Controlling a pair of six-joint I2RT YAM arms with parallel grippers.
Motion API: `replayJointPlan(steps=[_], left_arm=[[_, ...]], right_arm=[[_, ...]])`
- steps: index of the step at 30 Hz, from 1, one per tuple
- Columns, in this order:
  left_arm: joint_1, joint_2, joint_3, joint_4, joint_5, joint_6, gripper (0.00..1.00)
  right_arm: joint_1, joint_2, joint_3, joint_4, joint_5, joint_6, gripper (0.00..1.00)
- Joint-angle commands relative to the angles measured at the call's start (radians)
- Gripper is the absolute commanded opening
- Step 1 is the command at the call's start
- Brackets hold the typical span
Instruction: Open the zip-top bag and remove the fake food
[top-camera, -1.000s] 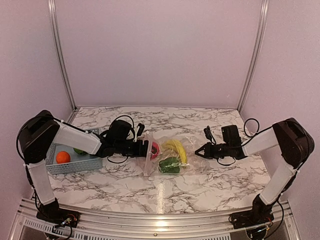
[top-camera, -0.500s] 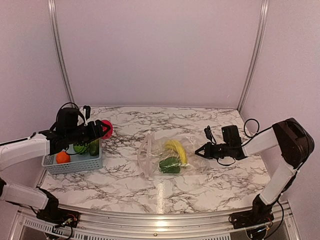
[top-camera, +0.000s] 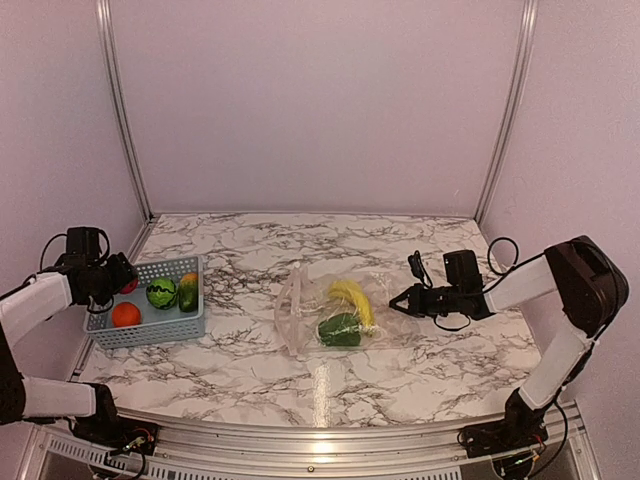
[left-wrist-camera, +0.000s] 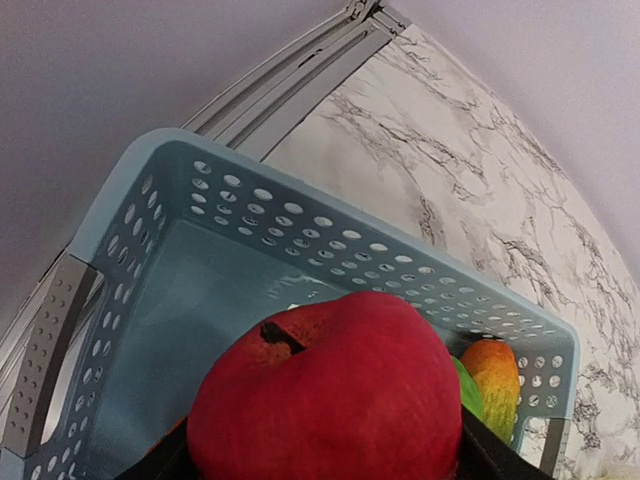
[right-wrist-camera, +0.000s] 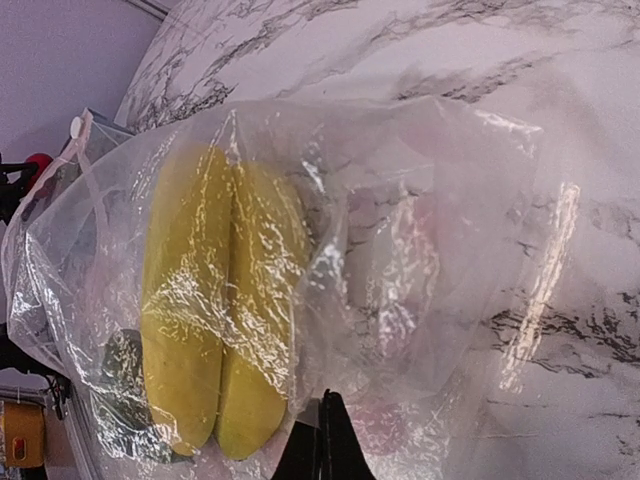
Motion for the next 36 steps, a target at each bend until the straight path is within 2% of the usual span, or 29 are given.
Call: replayJointPlan(steps=[1, 9, 13, 15, 17, 19, 21, 25, 27, 30, 36], left_arm=[[0.044, 0.058, 0.011, -0.043, -0.052, 0.022, 0.75], [0.072, 0.041, 0.018, -0.039, -0.047, 0.03, 0.98], [0.068, 0.04, 0.039, -0.056, -0.005, 0.046, 0.99], [0.045, -0.002, 0.023, -0.021, 0.065, 0.052, 0.97], [-0.016, -0.039, 0.02, 0.009, 0.11, 0.08, 0.96], [-0.079, -0.047, 0.024, 0.044, 0.213, 0.096, 0.94], [-0.154, -0.044, 0.023, 0.081, 0.276, 0.102, 0.9], [-0.286, -0.031, 0.006, 0.193, 0.355, 0.089, 0.81], [-0.349, -0.002, 0.004, 0.246, 0.369, 0.072, 0.77], [-0.462, 0.068, 0.019, 0.316, 0.375, 0.066, 0.75], [-0.653, 0.271, 0.081, 0.431, 0.375, 0.043, 0.65]], right_arm=[[-0.005, 0.002, 0.009, 0.004, -0.016, 0.002, 0.0], [-0.006, 0.011, 0.011, 0.008, -0.021, -0.002, 0.0], [-0.006, 0.02, 0.012, 0.019, -0.024, 0.003, 0.0], [-0.005, 0.021, 0.016, 0.013, -0.025, -0.001, 0.0], [-0.006, 0.02, 0.025, -0.002, -0.021, -0.009, 0.0], [-0.006, 0.016, 0.036, -0.014, -0.027, -0.011, 0.01], [-0.005, 0.01, 0.049, -0.032, -0.035, -0.014, 0.08], [-0.007, -0.012, 0.066, -0.066, -0.039, -0.018, 0.27], [-0.007, -0.022, 0.075, -0.082, -0.048, -0.018, 0.34], [-0.007, -0.042, 0.089, -0.125, -0.056, -0.027, 0.4], [-0.012, -0.1, 0.08, -0.245, -0.008, -0.069, 0.49]])
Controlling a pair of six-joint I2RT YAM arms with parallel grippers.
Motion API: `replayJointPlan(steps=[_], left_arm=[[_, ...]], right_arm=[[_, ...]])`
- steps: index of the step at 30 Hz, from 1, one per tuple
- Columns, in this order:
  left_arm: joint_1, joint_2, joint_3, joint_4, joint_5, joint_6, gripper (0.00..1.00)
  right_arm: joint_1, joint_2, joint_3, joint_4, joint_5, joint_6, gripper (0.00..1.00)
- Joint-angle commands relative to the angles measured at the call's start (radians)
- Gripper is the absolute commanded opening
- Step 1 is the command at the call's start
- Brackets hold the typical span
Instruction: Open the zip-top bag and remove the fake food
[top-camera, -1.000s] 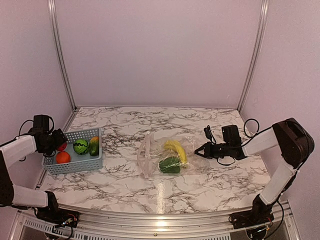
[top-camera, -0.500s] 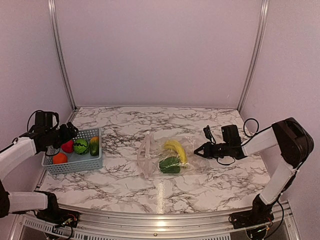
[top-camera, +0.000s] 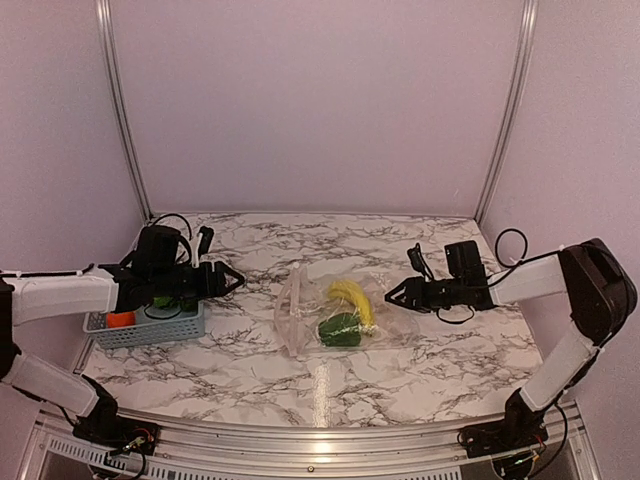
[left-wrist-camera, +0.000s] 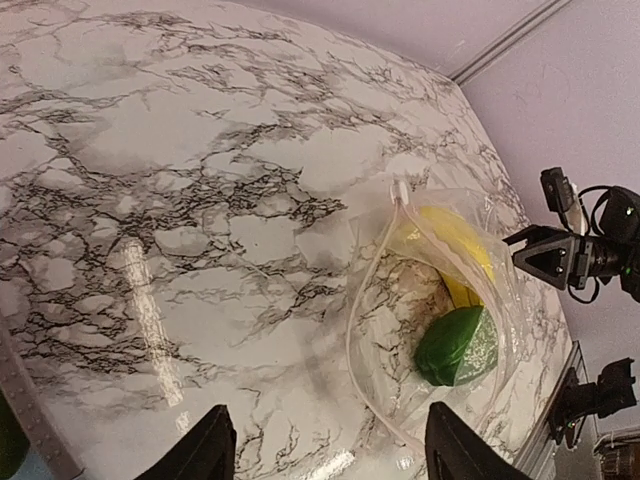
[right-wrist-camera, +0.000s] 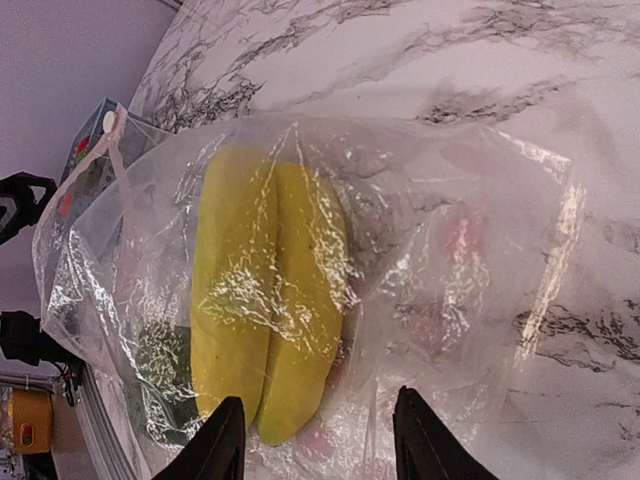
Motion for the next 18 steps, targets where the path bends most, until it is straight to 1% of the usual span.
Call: replayJointPlan(steps=[1, 4, 8, 13, 18], left_arm=[[-0.113, 0.129, 0.057, 0.14, 0.029, -0.018, 0.63], [-0.17, 0.215, 0.1, 0.185, 0.042, -0.023, 0.58], [-0.221, 0.331, 0.164, 0.215, 0.061, -0.028, 0.5], [-0.267, 0.476, 0.245, 0.236, 0.092, -0.034, 0.44], [-0.292, 0.585, 0.307, 0.262, 0.107, -0.05, 0.41]], right_arm=[[-0.014, -0.058, 0.015, -0.125, 0.034, -0.049, 0.49], [-0.018, -0.082, -0.015, -0.16, 0.046, -0.063, 0.51], [-0.018, -0.098, -0.07, -0.148, 0.03, -0.062, 0.5], [-0.017, -0.079, -0.102, -0.118, 0.009, -0.055, 0.44], [-0.011, -0.028, -0.104, -0.091, -0.002, -0.058, 0.35]])
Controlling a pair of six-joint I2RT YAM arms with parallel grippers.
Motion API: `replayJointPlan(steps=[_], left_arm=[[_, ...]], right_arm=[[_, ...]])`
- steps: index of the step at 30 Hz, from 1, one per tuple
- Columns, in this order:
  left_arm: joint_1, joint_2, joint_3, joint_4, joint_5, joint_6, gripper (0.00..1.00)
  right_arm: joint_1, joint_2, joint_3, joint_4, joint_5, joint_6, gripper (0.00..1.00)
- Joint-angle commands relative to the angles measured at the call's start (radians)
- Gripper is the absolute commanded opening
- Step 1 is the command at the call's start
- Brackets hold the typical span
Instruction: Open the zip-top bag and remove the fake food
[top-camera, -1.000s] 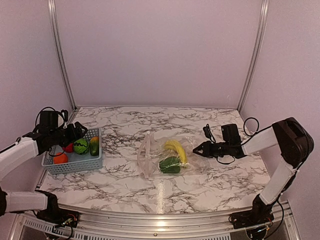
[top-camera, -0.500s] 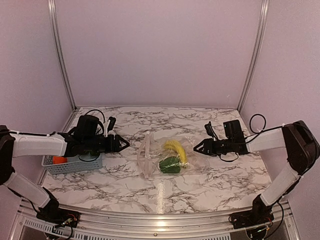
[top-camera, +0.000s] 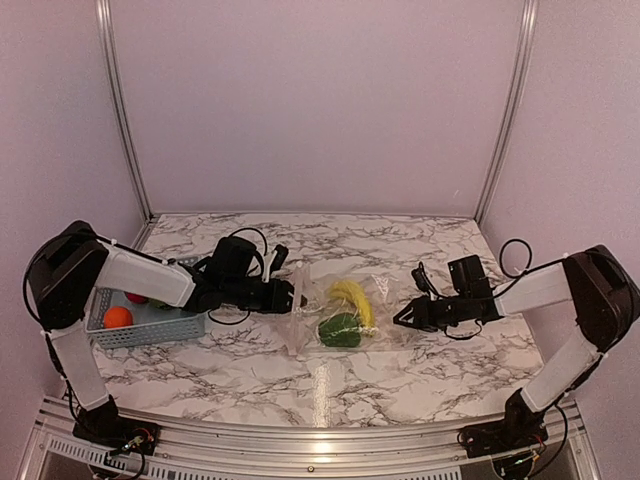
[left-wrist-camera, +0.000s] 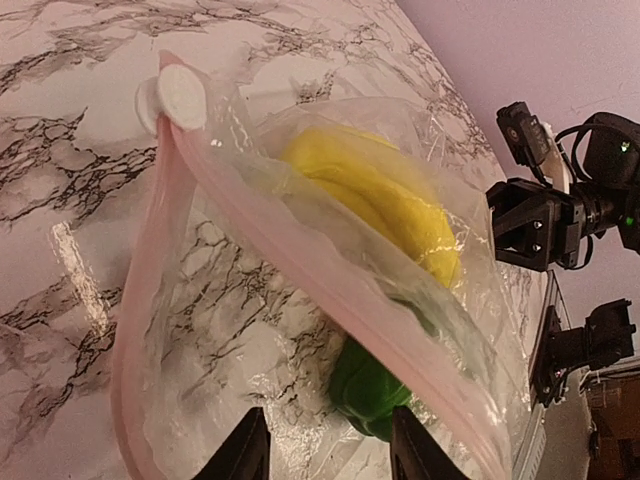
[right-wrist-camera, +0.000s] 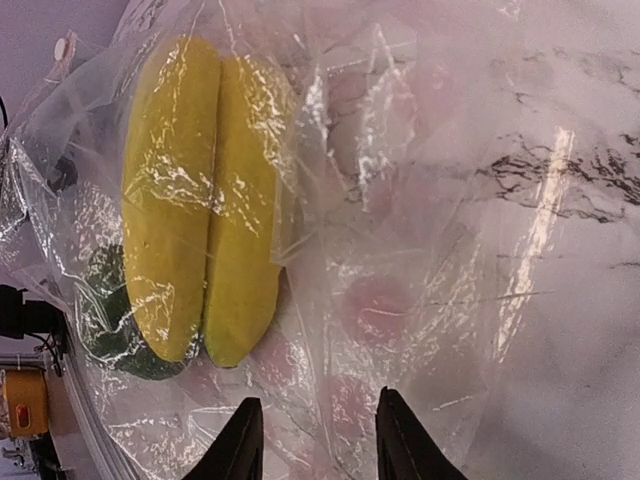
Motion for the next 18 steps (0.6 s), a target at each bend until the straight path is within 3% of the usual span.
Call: replayJointPlan(steps=[1, 10, 18], left_arm=[[-0.022, 0.091, 0.063, 0.038, 0.034, -0.009, 0.41], [-0.076, 0.225, 0.179, 0.027, 0.106, 0.032, 0.45], [-0.139, 0.19, 0.186, 0.015, 0.184, 0.131, 0.7]], right_arm=[[0.001, 0.054, -0.001, 0.024, -0.014, -0.011, 0.33], [0.009, 0.164, 0.017, 0.063, 0.012, -0.032, 0.02], [0.024, 0.176, 0.03, 0.071, 0.022, -0.028, 0.0]])
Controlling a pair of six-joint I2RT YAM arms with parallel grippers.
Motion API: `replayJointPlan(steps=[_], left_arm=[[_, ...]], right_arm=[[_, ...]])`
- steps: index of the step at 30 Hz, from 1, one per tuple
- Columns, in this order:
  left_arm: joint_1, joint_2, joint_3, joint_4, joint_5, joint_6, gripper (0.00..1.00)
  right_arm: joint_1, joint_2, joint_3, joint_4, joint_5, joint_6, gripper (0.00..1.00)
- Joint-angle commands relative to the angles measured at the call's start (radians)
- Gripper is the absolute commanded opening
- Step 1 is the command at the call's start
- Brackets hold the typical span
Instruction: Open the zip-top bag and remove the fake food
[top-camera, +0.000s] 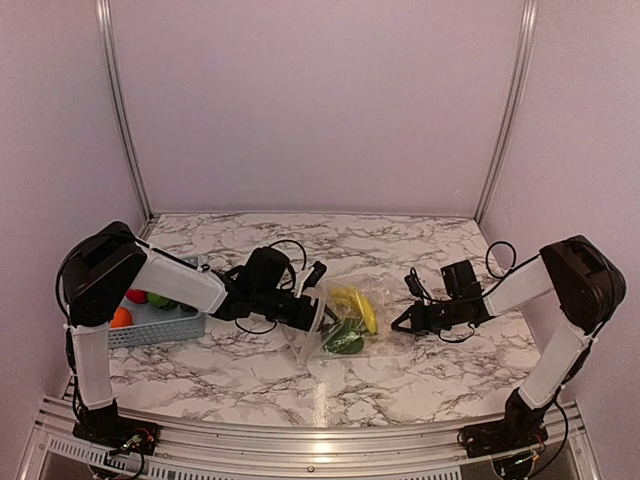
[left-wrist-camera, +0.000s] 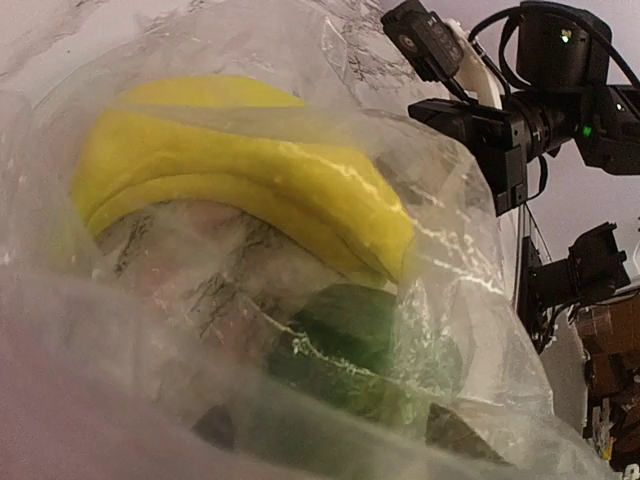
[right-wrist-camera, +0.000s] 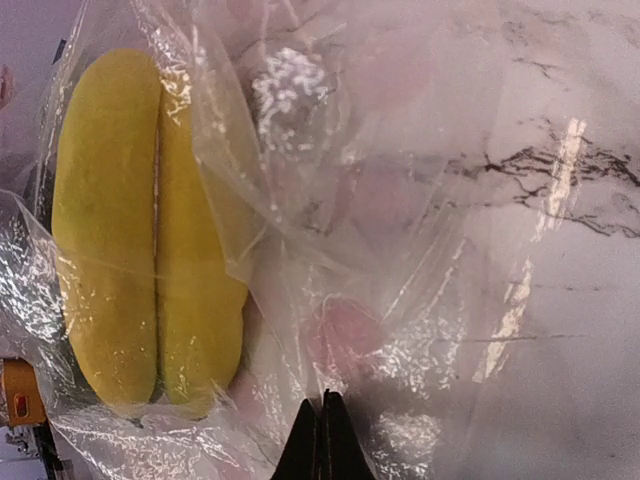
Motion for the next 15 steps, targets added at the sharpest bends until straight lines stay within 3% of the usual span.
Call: replayJointPlan(steps=[1, 5, 9, 15], left_arm=[[-0.037, -0.019, 0.028, -0.016, 0.064, 0.089, 0.73], [-0.063, -0.005, 0.053, -0.071, 0.046, 0.144, 0.84], [-0.097, 0.031, 0.104, -0.186, -0.066, 0.228, 0.93], [-0.143, 0.095, 0.179, -0.306, -0.239, 0.318, 0.99]], right_arm=[[0.016, 0.028, 0.015, -0.026, 0.051, -0.004, 0.0], [0.024, 0.024, 0.017, -0.028, 0.051, -0.002, 0.0], [0.027, 0.019, 0.017, -0.028, 0.052, 0.002, 0.0], [0.03, 0.013, 0.022, -0.029, 0.052, 0.006, 0.0]])
